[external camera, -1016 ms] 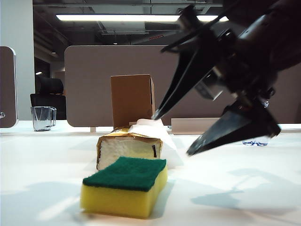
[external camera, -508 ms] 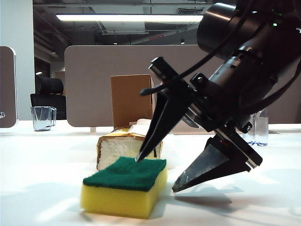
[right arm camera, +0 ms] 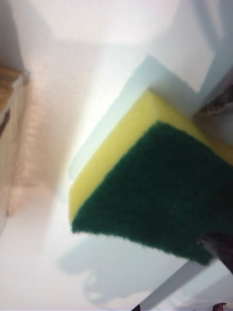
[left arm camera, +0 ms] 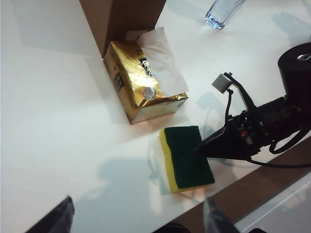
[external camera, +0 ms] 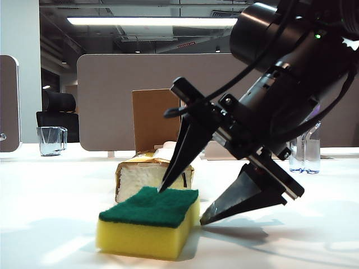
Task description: Move the sponge from left to right to wipe the table, avoiding obstacles on the table, and finally reaching the bottle of mineral water.
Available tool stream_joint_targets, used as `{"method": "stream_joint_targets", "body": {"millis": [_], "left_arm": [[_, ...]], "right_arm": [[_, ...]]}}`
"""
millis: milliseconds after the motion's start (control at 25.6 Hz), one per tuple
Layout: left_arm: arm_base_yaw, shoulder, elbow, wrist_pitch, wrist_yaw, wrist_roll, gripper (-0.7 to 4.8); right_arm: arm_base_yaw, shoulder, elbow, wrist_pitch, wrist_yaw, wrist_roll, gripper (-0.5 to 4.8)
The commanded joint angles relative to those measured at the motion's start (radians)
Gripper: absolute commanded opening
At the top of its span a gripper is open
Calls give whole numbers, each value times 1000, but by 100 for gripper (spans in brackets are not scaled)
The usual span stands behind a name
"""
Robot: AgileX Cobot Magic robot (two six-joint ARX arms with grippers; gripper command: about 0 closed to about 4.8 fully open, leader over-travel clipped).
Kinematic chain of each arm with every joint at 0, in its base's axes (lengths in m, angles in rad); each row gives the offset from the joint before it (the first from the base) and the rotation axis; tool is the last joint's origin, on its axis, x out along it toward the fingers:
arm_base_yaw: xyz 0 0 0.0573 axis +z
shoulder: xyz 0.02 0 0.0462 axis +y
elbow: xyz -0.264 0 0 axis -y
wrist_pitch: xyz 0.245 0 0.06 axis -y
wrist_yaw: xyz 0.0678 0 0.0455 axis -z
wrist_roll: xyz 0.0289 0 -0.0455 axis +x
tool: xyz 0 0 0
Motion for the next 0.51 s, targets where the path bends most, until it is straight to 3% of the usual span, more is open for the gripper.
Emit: {"method": "stream_joint_targets", "body": {"millis": [39,234,391,508], "left_arm": [[0,-2,8,5,5,3,343],[0,-2,8,6,5,3,343],[0,-5,8,6,5,3,342],[0,-6,8,8,5,3,342]], "right_arm": [[13,24,2,24,-1,15,310],[38,64,2,52,3,45,310],[51,80,2,27,68,45,304],[51,80,2,-1,103,45,241]]}}
